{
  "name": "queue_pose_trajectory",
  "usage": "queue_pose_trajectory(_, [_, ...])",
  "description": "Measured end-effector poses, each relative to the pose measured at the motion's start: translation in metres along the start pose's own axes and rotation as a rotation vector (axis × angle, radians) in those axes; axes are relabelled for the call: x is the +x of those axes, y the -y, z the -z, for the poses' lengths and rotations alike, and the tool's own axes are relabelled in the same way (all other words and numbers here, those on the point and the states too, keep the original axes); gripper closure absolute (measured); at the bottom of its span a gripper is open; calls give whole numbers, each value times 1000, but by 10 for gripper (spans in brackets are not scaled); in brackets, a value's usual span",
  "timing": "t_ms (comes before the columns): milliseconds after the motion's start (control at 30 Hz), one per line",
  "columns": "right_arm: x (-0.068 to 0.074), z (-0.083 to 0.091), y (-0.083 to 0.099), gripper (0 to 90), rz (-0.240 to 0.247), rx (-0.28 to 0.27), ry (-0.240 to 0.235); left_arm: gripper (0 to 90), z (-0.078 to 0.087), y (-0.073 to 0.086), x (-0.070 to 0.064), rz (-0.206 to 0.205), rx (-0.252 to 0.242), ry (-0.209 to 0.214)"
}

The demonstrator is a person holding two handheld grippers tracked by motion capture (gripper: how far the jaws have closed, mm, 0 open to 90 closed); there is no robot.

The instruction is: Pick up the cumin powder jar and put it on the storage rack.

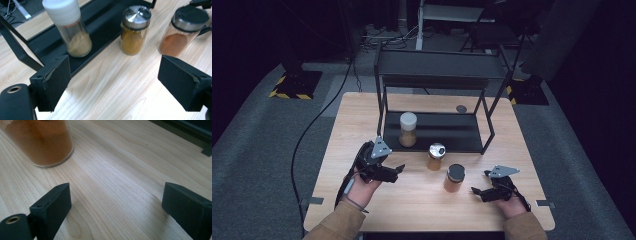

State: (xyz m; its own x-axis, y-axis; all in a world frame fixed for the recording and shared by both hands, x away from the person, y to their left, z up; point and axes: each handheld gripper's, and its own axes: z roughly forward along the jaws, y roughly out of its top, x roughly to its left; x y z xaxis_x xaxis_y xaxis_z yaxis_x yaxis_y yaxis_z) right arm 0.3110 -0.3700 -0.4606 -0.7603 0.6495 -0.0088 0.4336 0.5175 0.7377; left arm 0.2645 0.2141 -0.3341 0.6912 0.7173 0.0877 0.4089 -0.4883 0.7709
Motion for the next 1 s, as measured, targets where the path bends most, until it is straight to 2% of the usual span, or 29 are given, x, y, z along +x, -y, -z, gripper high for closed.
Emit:
queue_pose_trajectory(67, [1,0,0,86,-4,0,4,110,-2,6,-4,-5,9,-18])
queue_pose_trajectory(233, [3,0,0,85,-11,0,12,110,-7,23,-6,20,18,-25])
queue_pose_trajectory(567, [3,0,0,85,-12,-1,13,110,-19,50,-8,60,49,-19])
queue_pose_trajectory(700, [3,0,0,85,-12,0,13,110,-25,60,-11,61,67,-30])
queue_pose_trajectory(1000, [3,0,0,85,-12,-1,13,110,-37,79,-9,92,105,-22])
